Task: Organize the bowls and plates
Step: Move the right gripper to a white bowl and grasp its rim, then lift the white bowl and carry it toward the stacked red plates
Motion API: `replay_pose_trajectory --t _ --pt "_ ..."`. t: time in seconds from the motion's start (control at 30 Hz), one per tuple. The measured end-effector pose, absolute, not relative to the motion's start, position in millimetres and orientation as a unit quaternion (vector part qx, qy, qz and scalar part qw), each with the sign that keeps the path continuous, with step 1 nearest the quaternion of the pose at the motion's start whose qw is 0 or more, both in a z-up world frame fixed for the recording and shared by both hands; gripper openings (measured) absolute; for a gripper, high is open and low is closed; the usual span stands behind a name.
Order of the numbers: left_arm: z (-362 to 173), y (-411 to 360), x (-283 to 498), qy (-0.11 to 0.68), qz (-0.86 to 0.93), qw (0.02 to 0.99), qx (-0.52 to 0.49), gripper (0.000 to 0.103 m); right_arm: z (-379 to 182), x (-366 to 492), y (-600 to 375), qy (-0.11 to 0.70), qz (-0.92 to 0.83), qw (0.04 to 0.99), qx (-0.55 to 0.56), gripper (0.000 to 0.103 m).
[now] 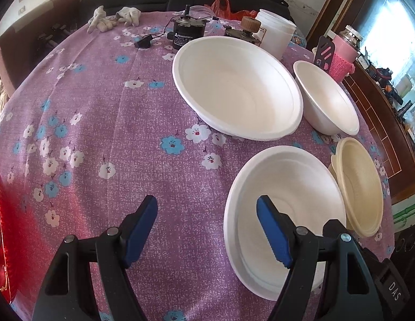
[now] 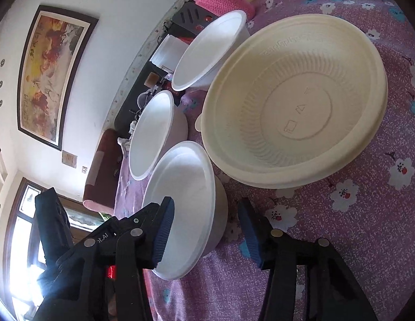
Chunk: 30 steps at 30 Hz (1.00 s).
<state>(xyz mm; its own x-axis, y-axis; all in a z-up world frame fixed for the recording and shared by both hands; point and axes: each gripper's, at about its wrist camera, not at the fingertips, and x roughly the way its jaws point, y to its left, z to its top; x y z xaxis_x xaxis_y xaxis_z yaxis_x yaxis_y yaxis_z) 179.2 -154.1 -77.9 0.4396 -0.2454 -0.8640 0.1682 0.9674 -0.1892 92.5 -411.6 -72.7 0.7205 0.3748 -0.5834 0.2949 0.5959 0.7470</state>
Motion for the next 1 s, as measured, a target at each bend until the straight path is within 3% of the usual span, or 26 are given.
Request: replay_pose_trajectory --t 0.17,0.6,1.0 --pt "-78.5 -155.8 178.8 0.515 -0.134 0.846 -0.036 0.046 -76.6 93.2 -412.1 0.38 0.016 0.813 0.441 0.034" --pt "-77.7 -162.9 174.4 0.513 -0.173 0.839 -0.042 0.013 -71.8 93.2 -406.4 0.376 0.008 0.83 0.411 0.018" --pt "-73.2 -164.8 169.4 0.502 -0.182 0.845 -0.029 0.011 -70.7 91.4 -403.5 0.376 -0.001 0.838 0.396 0.014"
